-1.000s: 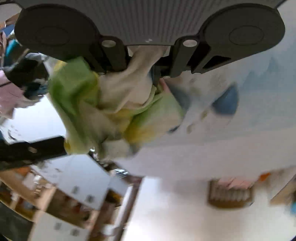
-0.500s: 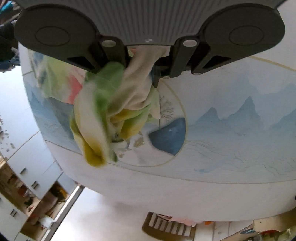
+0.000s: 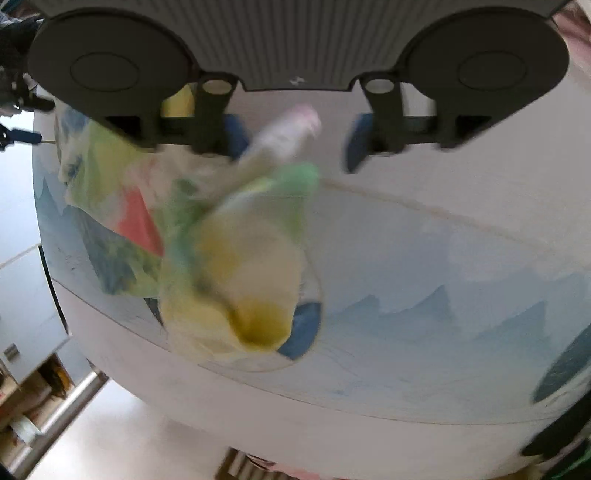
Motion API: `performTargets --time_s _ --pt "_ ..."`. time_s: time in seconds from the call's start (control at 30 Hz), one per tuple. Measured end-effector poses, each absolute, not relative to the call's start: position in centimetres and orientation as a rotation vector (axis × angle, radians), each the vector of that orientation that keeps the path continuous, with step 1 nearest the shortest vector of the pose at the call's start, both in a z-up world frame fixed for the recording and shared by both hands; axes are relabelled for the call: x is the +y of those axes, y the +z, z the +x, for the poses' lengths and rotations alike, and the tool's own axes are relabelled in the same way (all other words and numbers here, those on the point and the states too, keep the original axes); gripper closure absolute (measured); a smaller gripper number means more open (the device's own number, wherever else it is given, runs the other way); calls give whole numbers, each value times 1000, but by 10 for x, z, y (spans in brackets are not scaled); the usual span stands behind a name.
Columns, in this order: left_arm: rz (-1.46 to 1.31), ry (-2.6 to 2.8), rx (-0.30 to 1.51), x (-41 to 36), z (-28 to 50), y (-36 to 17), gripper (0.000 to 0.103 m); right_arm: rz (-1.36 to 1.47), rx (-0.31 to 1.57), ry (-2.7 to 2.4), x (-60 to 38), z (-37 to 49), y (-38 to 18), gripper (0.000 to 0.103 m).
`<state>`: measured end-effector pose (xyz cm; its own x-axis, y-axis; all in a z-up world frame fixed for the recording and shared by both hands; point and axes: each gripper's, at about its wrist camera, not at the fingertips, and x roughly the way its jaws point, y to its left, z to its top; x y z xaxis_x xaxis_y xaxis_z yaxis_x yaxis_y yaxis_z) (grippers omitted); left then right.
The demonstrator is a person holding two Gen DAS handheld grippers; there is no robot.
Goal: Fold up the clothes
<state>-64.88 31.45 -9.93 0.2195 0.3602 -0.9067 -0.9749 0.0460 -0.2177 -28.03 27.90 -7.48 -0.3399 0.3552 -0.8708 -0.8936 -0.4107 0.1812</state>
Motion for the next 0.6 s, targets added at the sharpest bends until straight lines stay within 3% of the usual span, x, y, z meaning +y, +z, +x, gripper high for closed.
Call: performTargets --time_s 0.2,0.33,0.6 --pt "-959 1235 737 287 -654 -65 30 -1003 835 1902 292 -298 -77 0" --pt "-877 1264 749 310 -648 -64 29 -983 868 1893 296 -314 -76 0" --pt "-902 1242 820 390 -650 -117 33 -933 997 1788 295 -362 -81 0"
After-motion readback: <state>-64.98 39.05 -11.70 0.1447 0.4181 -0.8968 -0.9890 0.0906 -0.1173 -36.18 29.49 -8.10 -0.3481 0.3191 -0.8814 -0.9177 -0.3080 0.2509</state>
